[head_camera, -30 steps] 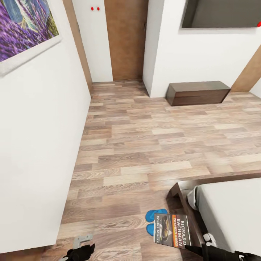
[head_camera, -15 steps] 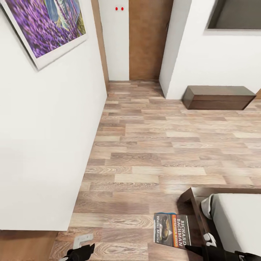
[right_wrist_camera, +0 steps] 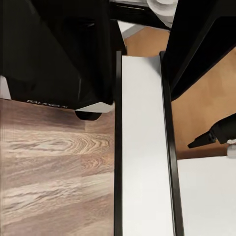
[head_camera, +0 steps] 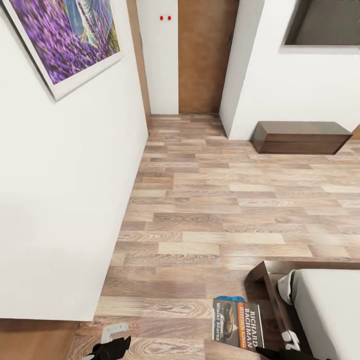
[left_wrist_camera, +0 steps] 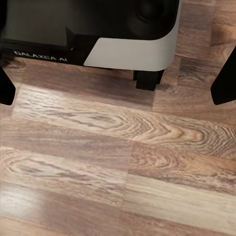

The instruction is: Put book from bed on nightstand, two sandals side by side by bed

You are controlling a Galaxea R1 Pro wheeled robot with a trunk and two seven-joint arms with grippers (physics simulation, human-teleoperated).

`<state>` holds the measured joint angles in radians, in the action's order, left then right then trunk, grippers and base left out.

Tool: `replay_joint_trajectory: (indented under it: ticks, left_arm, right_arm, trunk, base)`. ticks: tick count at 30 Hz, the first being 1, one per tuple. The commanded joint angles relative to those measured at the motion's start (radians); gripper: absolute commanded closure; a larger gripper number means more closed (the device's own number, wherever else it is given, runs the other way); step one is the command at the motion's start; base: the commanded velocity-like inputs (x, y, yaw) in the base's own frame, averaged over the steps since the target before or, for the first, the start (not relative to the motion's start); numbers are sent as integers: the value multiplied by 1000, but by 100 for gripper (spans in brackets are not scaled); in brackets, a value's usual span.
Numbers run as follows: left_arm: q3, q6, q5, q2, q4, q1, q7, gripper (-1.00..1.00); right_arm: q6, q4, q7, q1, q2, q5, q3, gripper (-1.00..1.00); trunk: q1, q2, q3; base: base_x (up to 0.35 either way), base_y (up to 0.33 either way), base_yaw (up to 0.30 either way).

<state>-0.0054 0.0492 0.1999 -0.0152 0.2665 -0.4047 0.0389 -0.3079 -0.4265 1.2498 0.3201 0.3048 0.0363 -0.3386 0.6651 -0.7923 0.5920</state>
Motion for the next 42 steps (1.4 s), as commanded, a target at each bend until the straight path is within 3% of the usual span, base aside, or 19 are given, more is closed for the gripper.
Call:
replay_joint_trajectory:
  ticks: [1, 10, 16, 26, 34, 42]
  left_arm:
    - [-1, 3, 9, 0, -1, -1, 4, -100]
    - [-2, 4, 9, 9, -3, -1, 6, -100]
    - [-2, 4, 9, 20, -34, -1, 6, -100]
    - [1, 5, 14, 21, -38, -1, 2, -100]
    - [1, 71, 15, 21, -41, -1, 2, -100]
    - [1, 82, 15, 21, -45, 0, 3, -100]
  right_arm:
    - [-3, 0, -4, 1, -1, 3, -6, 100]
    - [24, 3, -97, 1, -1, 1, -3, 100]
    - [65, 4, -106, 1, 0, -1, -2, 100]
    - [70, 6, -109, 1, -1, 2, -2, 100]
    - [70, 8, -109, 1, -1, 2, -2, 100]
    - [70, 12, -110, 1, -1, 4, 0, 100]
  trunk:
    - [0, -1, -1]
    - [0, -1, -16]
    - [0, -1, -25]
    - [0, -1, -42]
    - [0, -1, -55]
    - [0, -1, -68]
  base:
    - [0, 0, 0]
    - [0, 0, 0]
    - [0, 0, 0]
    - [0, 0, 0]
    - [0, 0, 0]
    - [0, 0, 0]
